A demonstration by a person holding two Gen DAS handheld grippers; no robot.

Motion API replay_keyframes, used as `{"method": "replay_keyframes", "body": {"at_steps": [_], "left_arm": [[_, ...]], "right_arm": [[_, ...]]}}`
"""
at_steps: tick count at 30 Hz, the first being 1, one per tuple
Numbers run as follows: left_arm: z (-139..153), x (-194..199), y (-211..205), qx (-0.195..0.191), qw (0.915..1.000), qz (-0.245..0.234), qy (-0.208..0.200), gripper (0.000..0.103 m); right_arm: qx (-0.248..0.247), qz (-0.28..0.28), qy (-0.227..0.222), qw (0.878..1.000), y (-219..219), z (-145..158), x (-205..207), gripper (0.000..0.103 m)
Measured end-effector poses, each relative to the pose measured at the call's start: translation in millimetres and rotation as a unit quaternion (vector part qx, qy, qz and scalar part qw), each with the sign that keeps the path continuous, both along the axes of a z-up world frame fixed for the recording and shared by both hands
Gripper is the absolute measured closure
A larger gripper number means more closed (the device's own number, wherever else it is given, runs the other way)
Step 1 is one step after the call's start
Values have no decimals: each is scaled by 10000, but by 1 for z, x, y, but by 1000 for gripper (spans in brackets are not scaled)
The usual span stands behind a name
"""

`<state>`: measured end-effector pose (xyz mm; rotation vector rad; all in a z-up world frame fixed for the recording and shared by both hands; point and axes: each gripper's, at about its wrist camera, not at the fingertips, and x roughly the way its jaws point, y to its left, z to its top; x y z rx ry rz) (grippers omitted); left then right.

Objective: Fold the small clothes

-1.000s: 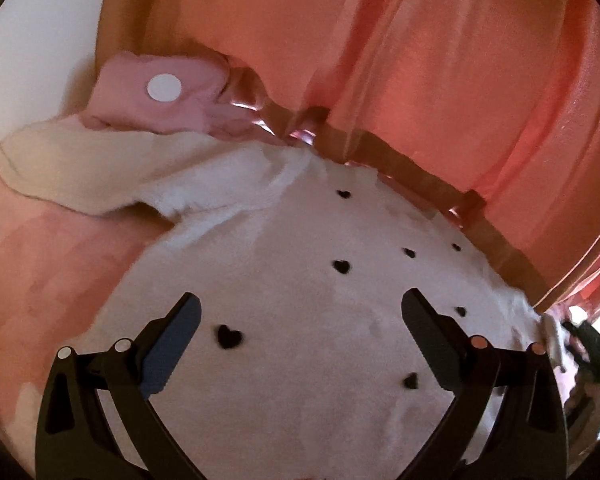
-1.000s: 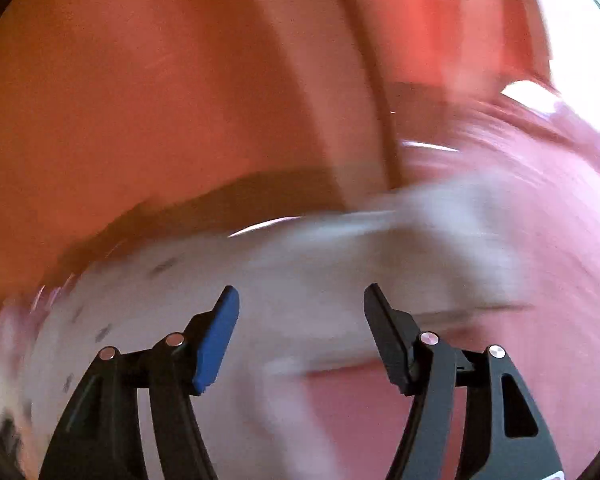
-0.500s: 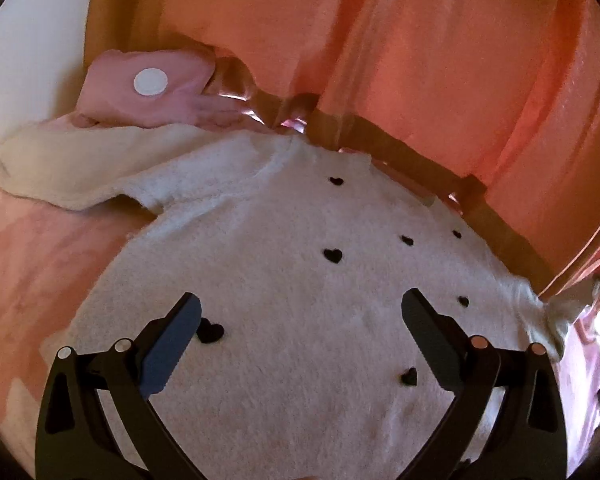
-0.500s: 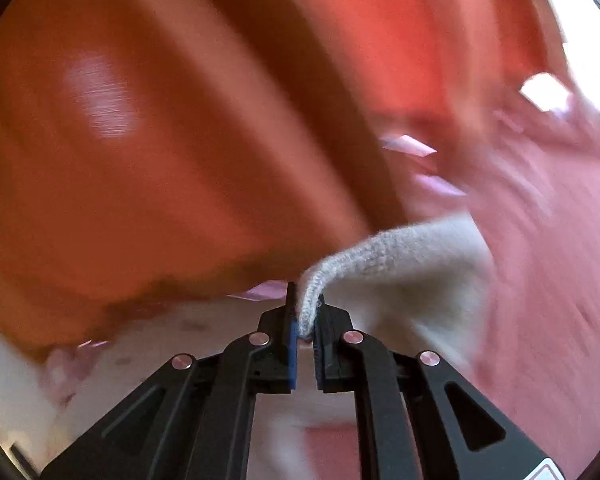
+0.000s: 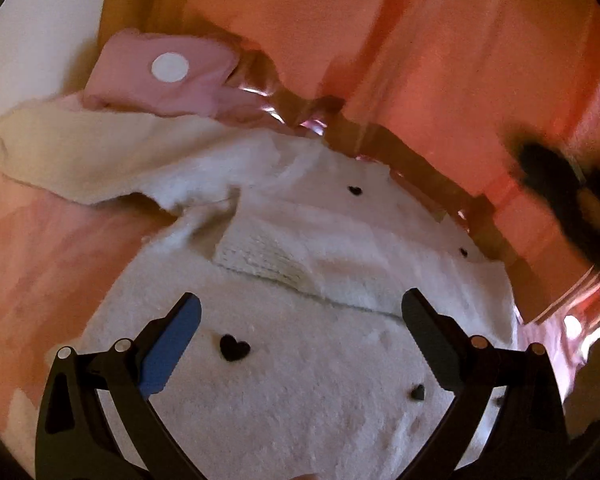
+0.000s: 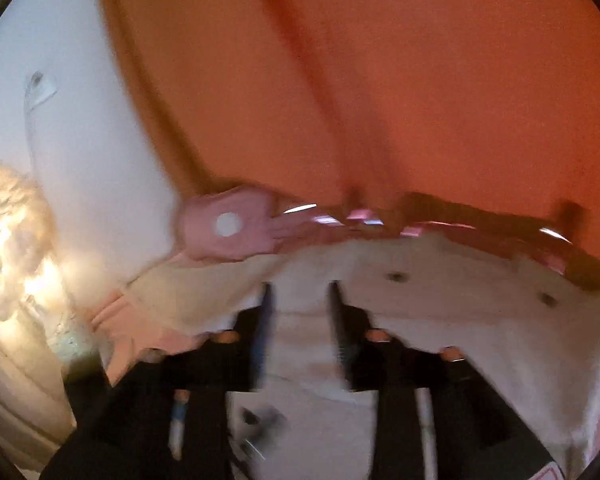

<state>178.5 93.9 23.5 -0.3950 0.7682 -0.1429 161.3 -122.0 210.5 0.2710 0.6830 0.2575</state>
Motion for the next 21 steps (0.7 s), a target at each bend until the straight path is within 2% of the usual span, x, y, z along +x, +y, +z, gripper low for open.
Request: {"method": "replay_keyframes", "body": {"at_steps": [1,4,6,8,9,10,12,13,16,20,21], "left_arm": [[-1,4,3,-94,9999,45,46,5],[-4,16,5,-290,9993,107,193,5],[-10,25,5,-343,9988,134,323,5],[-17,33,4,-405,9980,142,460,5],[-22,37,5,-485,9970,153,591,5],[-28,41,10,-719,9944,217,750,5],[-37,43,20,-1176,9882,372,908,5],[-42,44,25,-1453,9836,447,970,5],[-46,48,31,-1742,9784,495,998,5],[-44,60,29,-1892,9768,431,907,7],[-44,64,27,-1825,9782,403,903,15]], "right_arm": [[-79,-360,72,9993,-22,-5,-13,47],[-587,-1379,514,9874,-84,-27,-55,47],[-589,-1792,708,9795,-115,-43,-74,47],[-66,-2054,969,9738,-139,-68,-84,46],[372,-2139,1158,9693,-154,-82,-83,46],[750,-2128,1358,9647,-161,-97,-80,46],[1121,-1930,1485,9634,-157,-111,-74,46],[1198,-1863,1489,9637,-155,-114,-70,46],[1480,-1813,1520,9603,-150,-135,-65,46],[2120,-2031,1488,9443,-158,-159,-58,47],[2173,-2048,1451,9433,-160,-160,-57,47]]}}
